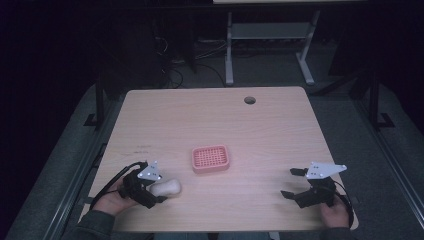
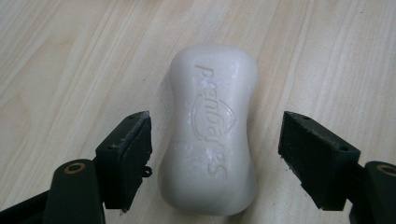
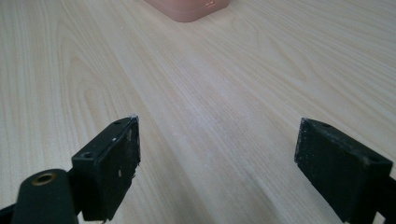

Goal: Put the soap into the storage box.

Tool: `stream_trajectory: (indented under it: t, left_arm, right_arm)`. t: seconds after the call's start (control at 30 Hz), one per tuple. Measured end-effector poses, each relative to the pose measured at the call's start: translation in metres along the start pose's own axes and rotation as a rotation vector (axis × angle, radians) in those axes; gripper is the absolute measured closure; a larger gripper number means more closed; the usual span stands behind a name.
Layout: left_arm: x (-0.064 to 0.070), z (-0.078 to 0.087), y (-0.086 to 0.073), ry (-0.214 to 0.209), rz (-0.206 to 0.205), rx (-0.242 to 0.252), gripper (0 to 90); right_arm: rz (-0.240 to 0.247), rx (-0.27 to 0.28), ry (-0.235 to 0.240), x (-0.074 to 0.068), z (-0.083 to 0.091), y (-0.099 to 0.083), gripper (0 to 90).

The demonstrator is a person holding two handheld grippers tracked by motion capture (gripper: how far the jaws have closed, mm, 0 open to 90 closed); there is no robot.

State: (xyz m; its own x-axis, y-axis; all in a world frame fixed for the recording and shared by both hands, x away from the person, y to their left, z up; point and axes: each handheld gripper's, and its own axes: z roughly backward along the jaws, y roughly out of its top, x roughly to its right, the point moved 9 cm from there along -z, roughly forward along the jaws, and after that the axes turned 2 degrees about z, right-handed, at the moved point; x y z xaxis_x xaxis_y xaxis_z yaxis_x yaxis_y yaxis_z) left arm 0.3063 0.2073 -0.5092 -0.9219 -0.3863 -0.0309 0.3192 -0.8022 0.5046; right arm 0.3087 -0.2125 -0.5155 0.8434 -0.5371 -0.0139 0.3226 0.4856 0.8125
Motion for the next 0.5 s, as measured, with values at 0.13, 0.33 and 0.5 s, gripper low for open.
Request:
stream_trajectory:
  t: [0.13, 0.33, 0.5]
  left_arm:
    - [-0.0011, -0.0019, 0.0016, 0.009, -0.011, -0.011, 28.3]
    - [-0.0026, -0.0056, 0.0033, -0.008, -0.005, -0.018, 34.1]
    - [-0.0019, -0.0101, 0.0042, -0.023, -0.008, -0.039, 40.0]
  right_arm:
    - [-0.001, -0.002, 0.000, 0.0000, -0.0002, -0.0002, 13.5]
    - [-0.001, 0.002, 0.000, -0.0001, 0.0003, 0.0002, 13.5]
    - [0.000, 0.000, 0.000, -0.0001, 0.0001, 0.0002, 13.5]
